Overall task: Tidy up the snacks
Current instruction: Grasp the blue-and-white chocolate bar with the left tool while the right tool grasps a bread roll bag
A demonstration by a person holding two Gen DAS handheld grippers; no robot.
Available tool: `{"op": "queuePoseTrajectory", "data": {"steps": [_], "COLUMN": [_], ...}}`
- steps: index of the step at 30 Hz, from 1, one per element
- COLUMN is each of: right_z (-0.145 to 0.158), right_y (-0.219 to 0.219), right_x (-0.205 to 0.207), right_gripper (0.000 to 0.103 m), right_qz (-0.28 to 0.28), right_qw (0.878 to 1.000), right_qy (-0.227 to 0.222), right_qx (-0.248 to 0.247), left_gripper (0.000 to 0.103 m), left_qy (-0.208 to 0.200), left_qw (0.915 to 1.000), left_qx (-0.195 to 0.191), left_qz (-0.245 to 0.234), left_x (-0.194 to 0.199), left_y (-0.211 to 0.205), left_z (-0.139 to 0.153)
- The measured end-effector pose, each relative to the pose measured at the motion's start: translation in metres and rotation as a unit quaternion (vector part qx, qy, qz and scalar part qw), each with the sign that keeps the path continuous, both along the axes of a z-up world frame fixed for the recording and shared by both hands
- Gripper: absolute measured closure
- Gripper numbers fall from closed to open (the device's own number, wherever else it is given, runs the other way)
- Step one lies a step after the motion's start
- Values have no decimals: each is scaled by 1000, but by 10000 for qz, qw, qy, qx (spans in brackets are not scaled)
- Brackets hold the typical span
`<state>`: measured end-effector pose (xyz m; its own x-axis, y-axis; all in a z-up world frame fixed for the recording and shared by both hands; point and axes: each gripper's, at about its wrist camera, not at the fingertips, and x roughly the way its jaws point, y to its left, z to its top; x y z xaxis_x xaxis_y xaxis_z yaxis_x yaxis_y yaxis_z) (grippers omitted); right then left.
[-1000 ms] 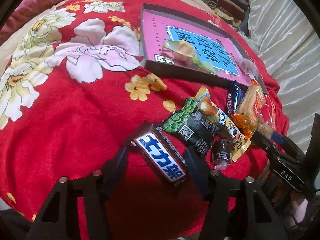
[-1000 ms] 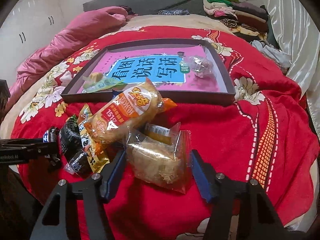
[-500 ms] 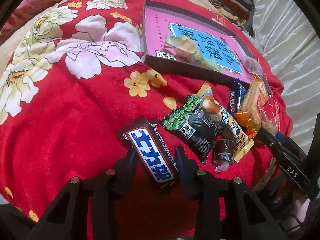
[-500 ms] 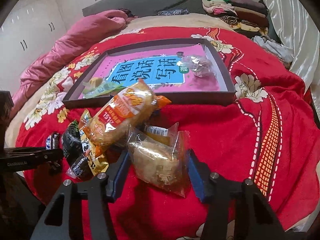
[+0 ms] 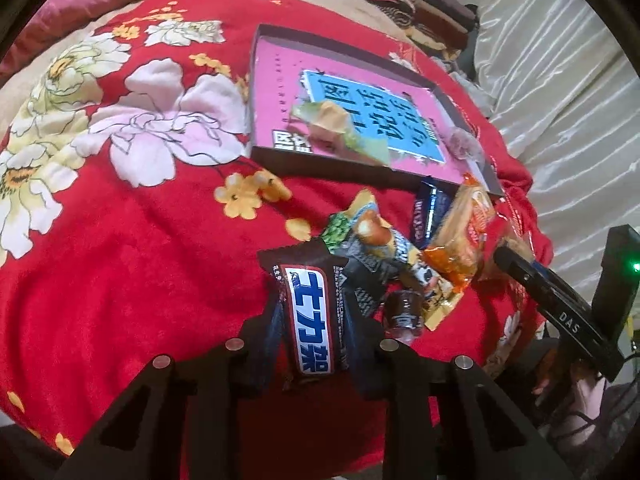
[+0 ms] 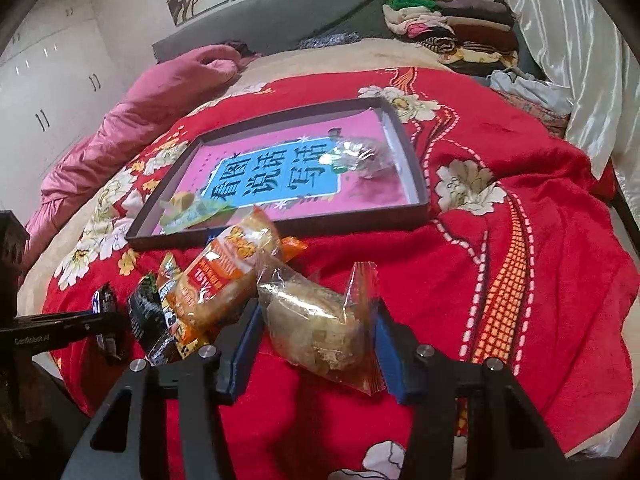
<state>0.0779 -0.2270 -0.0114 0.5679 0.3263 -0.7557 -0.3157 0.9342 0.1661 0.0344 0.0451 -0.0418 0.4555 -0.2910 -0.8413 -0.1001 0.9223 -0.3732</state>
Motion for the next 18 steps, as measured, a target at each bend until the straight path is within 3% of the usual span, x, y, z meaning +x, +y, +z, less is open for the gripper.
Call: {"op": "queuePoseTrajectory", "data": {"steps": [18], "right_z": [25], "right_y": [3], "right_x": [-3], "right_gripper": [50], "right_qz": [87], "right_qw": [9990], "right_qy": [-436], "right_qx": [77], "left_gripper": [74], "left_qy": [-535], "left_qw": [9985], "left_qx": [-36], "left_qz": [-60], "left_x": [6], "left_y": [-1], "left_z": [31]}}
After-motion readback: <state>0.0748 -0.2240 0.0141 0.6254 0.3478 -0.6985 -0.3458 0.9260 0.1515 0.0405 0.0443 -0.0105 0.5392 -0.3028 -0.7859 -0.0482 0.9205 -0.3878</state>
